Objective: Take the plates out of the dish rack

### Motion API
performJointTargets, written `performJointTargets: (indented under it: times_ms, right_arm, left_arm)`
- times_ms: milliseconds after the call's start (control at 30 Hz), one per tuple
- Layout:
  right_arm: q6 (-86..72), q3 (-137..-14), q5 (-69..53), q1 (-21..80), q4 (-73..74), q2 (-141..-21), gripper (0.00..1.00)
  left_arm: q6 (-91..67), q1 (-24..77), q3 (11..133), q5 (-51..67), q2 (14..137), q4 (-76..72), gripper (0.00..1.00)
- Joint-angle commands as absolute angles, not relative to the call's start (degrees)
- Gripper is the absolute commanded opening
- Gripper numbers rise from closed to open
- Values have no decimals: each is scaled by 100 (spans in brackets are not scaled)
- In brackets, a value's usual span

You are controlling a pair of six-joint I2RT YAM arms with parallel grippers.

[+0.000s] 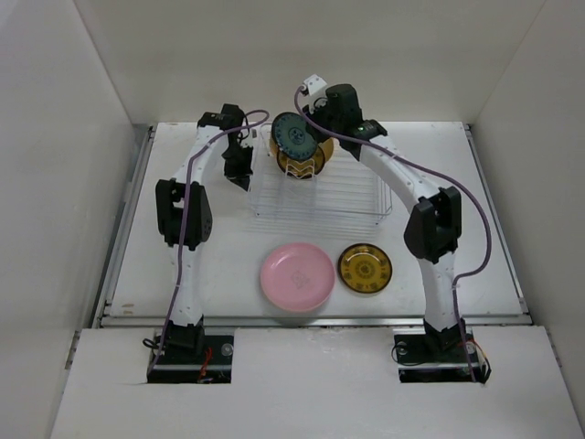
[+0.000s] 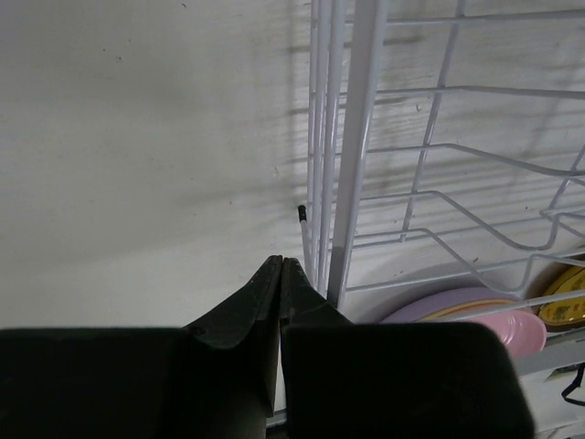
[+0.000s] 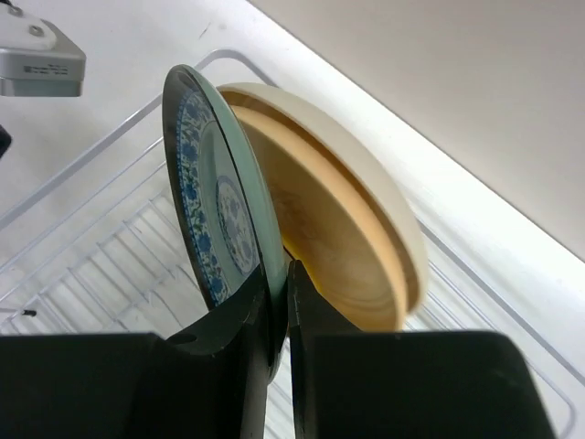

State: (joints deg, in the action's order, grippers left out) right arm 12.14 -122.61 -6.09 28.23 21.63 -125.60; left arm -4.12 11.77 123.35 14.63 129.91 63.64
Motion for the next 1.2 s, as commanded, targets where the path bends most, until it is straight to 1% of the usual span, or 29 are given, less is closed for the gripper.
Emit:
performJointTargets:
  times_ms: [0, 200, 300, 367, 400, 433, 467, 500, 567, 633, 733, 767, 833, 933, 967, 1033, 1100, 1167]
  right_arm:
    - [1116, -11903, -413, 2821, 1583, -11823, 0]
    - [1116, -11619, -281, 2821, 1529, -11654, 0]
    - [827, -11470, -395, 2821, 1529, -11348, 0]
    - [178, -11470, -736, 2629, 1730, -11172, 0]
    - [-103, -11470, -1400, 2367, 1975, -11084, 0]
    - [-410, -11348, -1763, 2216, 2030, -10883, 0]
    - [-1057, -11129, -2123, 2058, 2030, -10742, 0]
    - [-1368, -10492, -2753, 1778, 1813, -10584, 0]
    - [-2079, -9768, -3197, 1583, 1627, -10056, 0]
    - [-2311, -8926, -3697, 1433, 1704, -9749, 0]
    - [-2435, -8090, -4007, 1433, 2177, -9107, 0]
    - [-2435, -7903, -4008, 1363, 2310, -8714, 0]
    - [-2435, -7595, -3956, 1293, 2635, -8334, 0]
    - [-2435, -7112, -3744, 1003, 3575, -7780, 0]
    - [-2435, -6745, -3796, 819, 3856, -7639, 0]
    - [-2565, -6321, -3850, 660, 4007, -7103, 0]
    - [-2759, -5665, -3473, 598, 4261, -6647, 0]
    - [-3022, -5109, -3410, 598, 4263, -6452, 0]
  left_arm:
    - [-764, 1274, 12182, 1477, 12464, 6363, 0]
    - [-1045, 1152, 11840, 1424, 12261, 6188, 0]
    - [-1195, 1003, 11777, 1424, 12138, 6127, 0]
    - [-1248, 950, 11585, 1362, 12059, 6056, 0]
    - [-1248, 949, 11584, 1362, 11980, 6056, 0]
    - [-1300, 949, 11506, 1362, 11979, 6003, 0]
    - [-1301, 949, 11427, 1362, 11927, 6003, 0]
    - [-1301, 949, 11426, 1432, 11927, 6003, 0]
    - [-1301, 949, 11286, 1433, 11865, 5950, 0]
    - [-1301, 1002, 11285, 1433, 11865, 5950, 0]
    - [-1301, 1002, 11285, 1433, 11813, 5950, 0]
    - [-1301, 1002, 11285, 1433, 11813, 5950, 0]
    - [-1301, 1002, 11233, 1433, 11812, 5950, 0]
    - [-1301, 1002, 11232, 1433, 11760, 5950, 0]
    - [-1301, 1002, 11232, 1433, 11760, 5950, 0]
    - [-1301, 1002, 11232, 1354, 11708, 5950, 0]
    - [-1301, 1002, 11232, 1301, 11655, 5898, 0]
    - [-1239, 1002, 11232, 1301, 11654, 5897, 0]
